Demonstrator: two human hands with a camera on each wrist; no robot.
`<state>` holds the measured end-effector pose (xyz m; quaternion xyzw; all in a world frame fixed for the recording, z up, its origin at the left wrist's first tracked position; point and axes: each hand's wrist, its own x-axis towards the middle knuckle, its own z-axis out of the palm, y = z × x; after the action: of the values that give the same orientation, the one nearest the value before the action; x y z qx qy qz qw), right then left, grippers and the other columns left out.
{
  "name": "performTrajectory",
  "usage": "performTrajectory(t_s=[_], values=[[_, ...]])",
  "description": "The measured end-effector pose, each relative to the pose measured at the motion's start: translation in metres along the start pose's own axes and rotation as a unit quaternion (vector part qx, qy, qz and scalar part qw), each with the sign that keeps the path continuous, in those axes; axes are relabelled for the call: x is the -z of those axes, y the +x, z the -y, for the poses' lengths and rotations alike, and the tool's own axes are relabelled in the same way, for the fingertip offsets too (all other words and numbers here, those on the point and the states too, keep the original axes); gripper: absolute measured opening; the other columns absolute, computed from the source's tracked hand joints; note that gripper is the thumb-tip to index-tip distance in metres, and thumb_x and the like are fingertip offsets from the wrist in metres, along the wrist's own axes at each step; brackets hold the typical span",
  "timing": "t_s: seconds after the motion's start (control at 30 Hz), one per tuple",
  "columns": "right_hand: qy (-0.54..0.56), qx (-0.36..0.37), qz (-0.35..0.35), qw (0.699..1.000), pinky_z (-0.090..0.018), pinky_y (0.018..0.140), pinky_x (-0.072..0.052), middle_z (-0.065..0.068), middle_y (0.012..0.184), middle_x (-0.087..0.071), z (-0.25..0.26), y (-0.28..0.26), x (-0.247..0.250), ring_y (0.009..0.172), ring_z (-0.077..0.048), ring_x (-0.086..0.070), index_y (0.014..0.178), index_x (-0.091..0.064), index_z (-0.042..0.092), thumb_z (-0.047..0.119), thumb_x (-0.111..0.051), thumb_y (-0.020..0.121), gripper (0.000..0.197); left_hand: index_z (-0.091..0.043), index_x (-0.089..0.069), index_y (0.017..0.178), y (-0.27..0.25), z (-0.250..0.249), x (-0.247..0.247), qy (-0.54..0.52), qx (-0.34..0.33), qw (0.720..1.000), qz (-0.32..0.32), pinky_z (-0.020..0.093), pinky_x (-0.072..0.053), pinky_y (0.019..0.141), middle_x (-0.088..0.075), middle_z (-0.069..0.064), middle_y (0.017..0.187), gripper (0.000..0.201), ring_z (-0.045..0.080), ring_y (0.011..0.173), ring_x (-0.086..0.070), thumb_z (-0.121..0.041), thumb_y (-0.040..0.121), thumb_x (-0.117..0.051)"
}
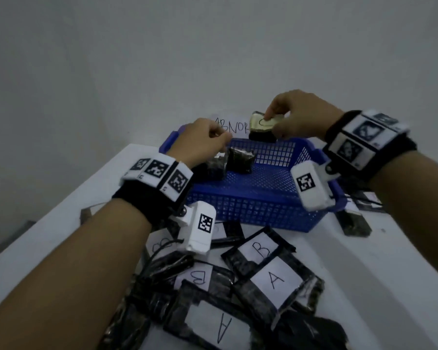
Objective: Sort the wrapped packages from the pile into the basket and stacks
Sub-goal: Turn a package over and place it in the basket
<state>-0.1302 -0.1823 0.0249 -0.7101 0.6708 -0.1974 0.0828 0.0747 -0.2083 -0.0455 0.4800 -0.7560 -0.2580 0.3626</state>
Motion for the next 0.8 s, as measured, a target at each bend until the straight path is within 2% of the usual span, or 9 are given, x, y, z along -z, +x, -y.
performTrajectory(t_s=[0.17,0.23,0.3,0.37,0.43,0.53,0.6,0.7,0.8], values=[[-0.154,-0.043,0.103,0.982,-0.04,0.08,-0.06,-0.01,0.095,-0.076,-0.015,0.05,-0.025,0.078,-0.025,-0.07,0.102,-0.076,0.008,0.01,-0.07,0.086,0.016,-0.011,-0.071,0.096,0.004,0.03,-0.013,-0.035,0.033,0.999,0.013,0.032,-0.054,0.078,-0.076,0.004,0.083,0.027,0.015,0.079,-0.07,-0.032,0.1,-0.055],[-0.198,-0.052,0.115,0.972,-0.043,0.076,-0.059,-0.016,0.089,-0.076,-0.022,0.06,-0.039,0.071,-0.026,-0.064,0.094,-0.076,-0.001,0.008,-0.069,0.087,0.014,-0.011,-0.072,0.095,0.006,0.031,-0.013,-0.046,0.033,0.998,-0.001,0.027,-0.052,0.072,-0.076,0.004,0.08,0.027,0.012,0.076,-0.07,-0.031,0.1,-0.055],[-0.206,-0.058,0.126,0.969,-0.041,0.071,-0.059,-0.022,0.095,-0.076,-0.03,0.069,-0.05,0.067,-0.024,-0.061,0.076,-0.072,0.001,0.008,-0.069,0.087,0.013,-0.01,-0.073,0.095,0.007,0.032,-0.014,-0.044,0.032,0.999,-0.006,0.024,-0.05,0.07,-0.075,0.004,0.08,0.029,0.01,0.074,-0.068,-0.031,0.101,-0.055],[-0.188,-0.07,0.144,0.969,-0.049,0.08,-0.062,-0.021,0.092,-0.076,-0.039,0.076,-0.06,0.074,-0.031,-0.071,0.079,-0.074,0.001,0.012,-0.071,0.087,0.014,-0.009,-0.073,0.094,0.007,0.034,-0.014,-0.046,0.028,0.998,-0.013,0.026,-0.051,0.074,-0.075,0.005,0.08,0.03,0.013,0.077,-0.069,-0.032,0.1,-0.055],[-0.158,-0.08,0.14,0.974,-0.046,0.081,-0.062,-0.016,0.092,-0.077,-0.046,0.079,-0.067,0.084,-0.031,-0.073,0.094,-0.079,0.003,0.013,-0.07,0.089,0.014,-0.011,-0.073,0.093,0.008,0.034,-0.014,-0.05,0.025,0.998,-0.017,0.027,-0.052,0.076,-0.074,0.002,0.078,0.028,0.013,0.077,-0.069,-0.033,0.1,-0.055],[-0.094,-0.086,0.132,0.983,-0.026,0.058,-0.05,-0.014,0.091,-0.071,-0.049,0.076,-0.074,0.07,-0.018,-0.062,0.099,-0.077,0.002,0.007,-0.069,0.091,0.012,-0.015,-0.072,0.093,0.009,0.033,-0.013,-0.049,0.029,0.998,-0.013,0.024,-0.051,0.073,-0.073,-0.001,0.077,0.027,0.01,0.075,-0.068,-0.034,0.1,-0.055],[-0.062,-0.09,0.146,0.983,-0.02,0.051,-0.043,-0.01,0.088,-0.068,-0.052,0.072,-0.08,0.066,-0.013,-0.058,0.098,-0.075,0.005,0.006,-0.069,0.092,0.009,-0.015,-0.072,0.091,0.008,0.033,-0.012,-0.054,0.029,0.998,-0.014,0.019,-0.049,0.069,-0.072,-0.003,0.075,0.026,0.006,0.071,-0.066,-0.033,0.1,-0.055],[-0.059,-0.097,0.149,0.982,-0.029,0.063,-0.046,-0.008,0.099,-0.063,-0.06,0.07,-0.086,0.084,-0.02,-0.058,0.096,-0.071,0.011,-0.003,-0.068,0.089,0.016,-0.02,-0.071,0.084,0.007,0.03,-0.012,-0.076,0.034,0.996,-0.017,0.01,-0.047,0.06,-0.069,-0.005,0.069,0.024,-0.001,0.06,-0.063,-0.031,0.1,-0.056],[-0.077,-0.078,0.156,0.982,-0.034,0.068,-0.049,-0.009,0.105,-0.067,-0.062,0.072,-0.085,0.086,-0.021,-0.06,0.097,-0.074,0.013,-0.01,-0.065,0.087,0.026,-0.018,-0.072,0.086,0.006,0.027,-0.01,-0.118,0.049,0.992,-0.023,0.01,-0.043,0.05,-0.067,-0.004,0.067,0.023,-0.003,0.05,-0.055,-0.028,0.1,-0.056]])
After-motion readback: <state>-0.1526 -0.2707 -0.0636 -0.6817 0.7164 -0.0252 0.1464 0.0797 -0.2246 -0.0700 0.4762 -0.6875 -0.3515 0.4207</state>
